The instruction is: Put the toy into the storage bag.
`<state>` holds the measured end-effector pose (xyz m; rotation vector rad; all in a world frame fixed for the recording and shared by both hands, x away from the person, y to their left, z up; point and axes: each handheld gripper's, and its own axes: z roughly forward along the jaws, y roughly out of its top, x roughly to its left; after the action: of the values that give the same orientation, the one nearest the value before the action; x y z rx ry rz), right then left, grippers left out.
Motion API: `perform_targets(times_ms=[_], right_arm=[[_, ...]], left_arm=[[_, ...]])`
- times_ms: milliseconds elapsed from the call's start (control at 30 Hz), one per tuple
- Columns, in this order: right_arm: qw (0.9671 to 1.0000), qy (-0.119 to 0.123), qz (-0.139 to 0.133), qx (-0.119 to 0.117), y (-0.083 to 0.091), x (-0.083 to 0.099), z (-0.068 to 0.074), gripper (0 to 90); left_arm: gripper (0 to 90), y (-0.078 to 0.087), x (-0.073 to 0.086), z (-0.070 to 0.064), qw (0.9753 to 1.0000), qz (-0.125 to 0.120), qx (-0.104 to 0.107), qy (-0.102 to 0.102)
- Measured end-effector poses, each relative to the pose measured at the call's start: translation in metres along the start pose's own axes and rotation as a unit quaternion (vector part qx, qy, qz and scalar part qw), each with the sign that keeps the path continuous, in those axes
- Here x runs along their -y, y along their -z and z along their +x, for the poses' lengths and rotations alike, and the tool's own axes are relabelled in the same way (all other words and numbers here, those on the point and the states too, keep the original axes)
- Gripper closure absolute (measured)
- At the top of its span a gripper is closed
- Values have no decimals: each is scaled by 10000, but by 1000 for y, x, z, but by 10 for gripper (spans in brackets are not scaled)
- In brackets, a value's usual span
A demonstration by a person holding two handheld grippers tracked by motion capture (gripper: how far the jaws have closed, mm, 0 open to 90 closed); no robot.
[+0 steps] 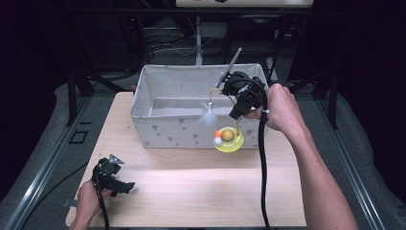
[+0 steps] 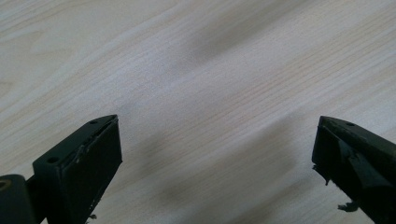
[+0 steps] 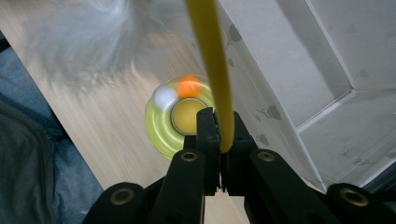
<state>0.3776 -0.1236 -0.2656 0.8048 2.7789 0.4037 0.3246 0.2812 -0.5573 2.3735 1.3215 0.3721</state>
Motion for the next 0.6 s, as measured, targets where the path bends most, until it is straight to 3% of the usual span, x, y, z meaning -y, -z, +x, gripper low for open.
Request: perform_targets(times_ms=[600], right_arm=[[9999,-93,52,40,17,-8,-15,881]], left_arm=[[17,0,0,0,10000,32,11,-19]])
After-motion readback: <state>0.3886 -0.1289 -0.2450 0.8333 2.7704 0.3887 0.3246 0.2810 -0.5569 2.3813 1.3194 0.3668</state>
